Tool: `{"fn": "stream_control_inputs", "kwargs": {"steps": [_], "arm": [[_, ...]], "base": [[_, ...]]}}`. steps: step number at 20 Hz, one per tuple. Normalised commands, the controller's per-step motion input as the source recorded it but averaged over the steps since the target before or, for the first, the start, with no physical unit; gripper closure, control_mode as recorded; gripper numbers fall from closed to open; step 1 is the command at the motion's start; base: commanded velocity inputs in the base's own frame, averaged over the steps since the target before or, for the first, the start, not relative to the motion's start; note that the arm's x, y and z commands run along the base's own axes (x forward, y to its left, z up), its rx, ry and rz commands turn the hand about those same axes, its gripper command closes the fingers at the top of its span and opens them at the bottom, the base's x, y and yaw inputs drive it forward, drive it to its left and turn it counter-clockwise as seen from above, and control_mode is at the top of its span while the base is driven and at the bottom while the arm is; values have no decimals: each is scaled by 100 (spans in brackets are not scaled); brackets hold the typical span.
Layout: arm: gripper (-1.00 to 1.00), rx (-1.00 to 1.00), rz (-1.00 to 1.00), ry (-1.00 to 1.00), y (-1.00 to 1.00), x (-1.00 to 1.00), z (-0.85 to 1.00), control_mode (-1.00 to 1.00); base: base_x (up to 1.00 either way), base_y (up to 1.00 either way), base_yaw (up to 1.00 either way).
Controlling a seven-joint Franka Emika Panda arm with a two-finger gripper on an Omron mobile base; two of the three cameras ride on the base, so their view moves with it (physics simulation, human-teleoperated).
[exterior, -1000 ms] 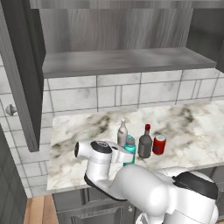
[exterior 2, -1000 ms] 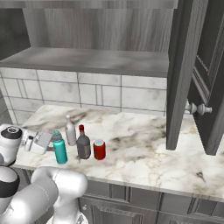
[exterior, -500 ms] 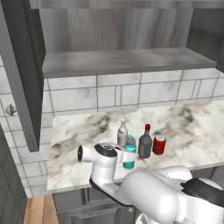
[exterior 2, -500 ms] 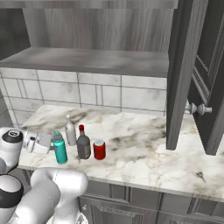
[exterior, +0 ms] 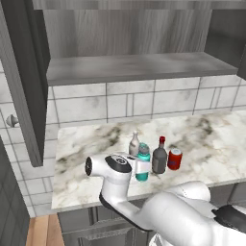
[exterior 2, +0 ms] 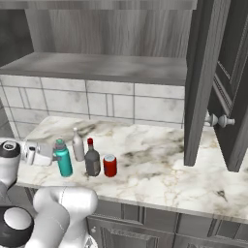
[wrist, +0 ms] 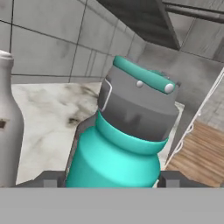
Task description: Sort all alcoholic drinks to one cabinet, and non-alcoholic drinks to the other.
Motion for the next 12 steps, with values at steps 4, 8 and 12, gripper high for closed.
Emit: {"fn": "stream_control_inputs", "kwargs": {"steps": [4,8,12], "arm": [[100,1,5,0,0,-21,86,-100],[100,1,4,1,0,-26,80,-100],[100,1,9,0,-6,-28,56,-100]], "base": [[0,0,0],[0,0,0],[0,0,0]]}}
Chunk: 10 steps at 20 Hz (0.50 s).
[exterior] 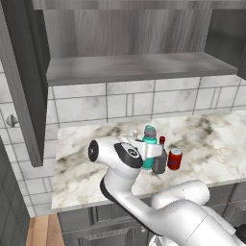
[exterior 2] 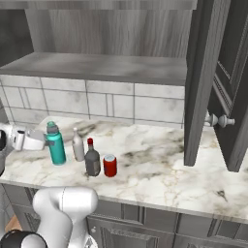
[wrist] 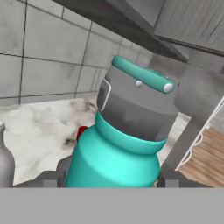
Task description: Sort all alcoholic drinks to one cabinet, and non-alcoholic drinks to the other.
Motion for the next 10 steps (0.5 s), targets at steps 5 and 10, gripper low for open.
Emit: {"fn": "stream_control_inputs", "kwargs": {"steps": [5,10], "arm": [[100,3,12,0,-10,-24,55,-100],[100,6,18,0,-3,-4,49,-100]], "base": [[0,0,0],[0,0,0]]}}
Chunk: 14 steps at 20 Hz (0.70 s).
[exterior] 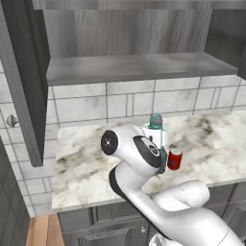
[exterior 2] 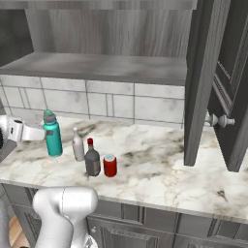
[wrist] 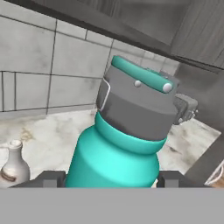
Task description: Sort all alcoholic drinks to one cabinet, and non-alcoholic drinks to the other.
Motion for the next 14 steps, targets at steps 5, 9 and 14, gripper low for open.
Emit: {"fn": "stream_control_inputs", "kwargs": {"steps": [5,9,14], "arm": [[100,8,23,0,0,0,56,-100],[100,7,20,0,0,0,60,-100],[100,5,18,0,0,0,63,-100]], "base": [[0,0,0],[0,0,0],[0,0,0]]}}
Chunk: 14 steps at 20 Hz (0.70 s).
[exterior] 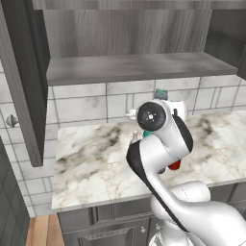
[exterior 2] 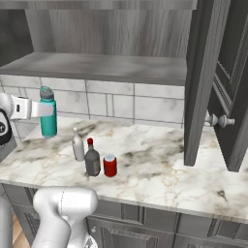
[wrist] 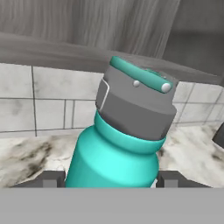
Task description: Sort all alcoholic drinks to one cabinet, and non-alcoholic drinks to the other.
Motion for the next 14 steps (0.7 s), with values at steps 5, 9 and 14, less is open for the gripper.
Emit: {"fn": "stream_control_inputs", "kwargs": {"steps": [5,9,14], "arm": [[100,3,15,0,0,0,57,-100],[100,1,11,0,1,0,54,-100],[100,0,10,0,9,1,43,-100]], "base": [[0,0,0],[0,0,0],[0,0,0]]}}
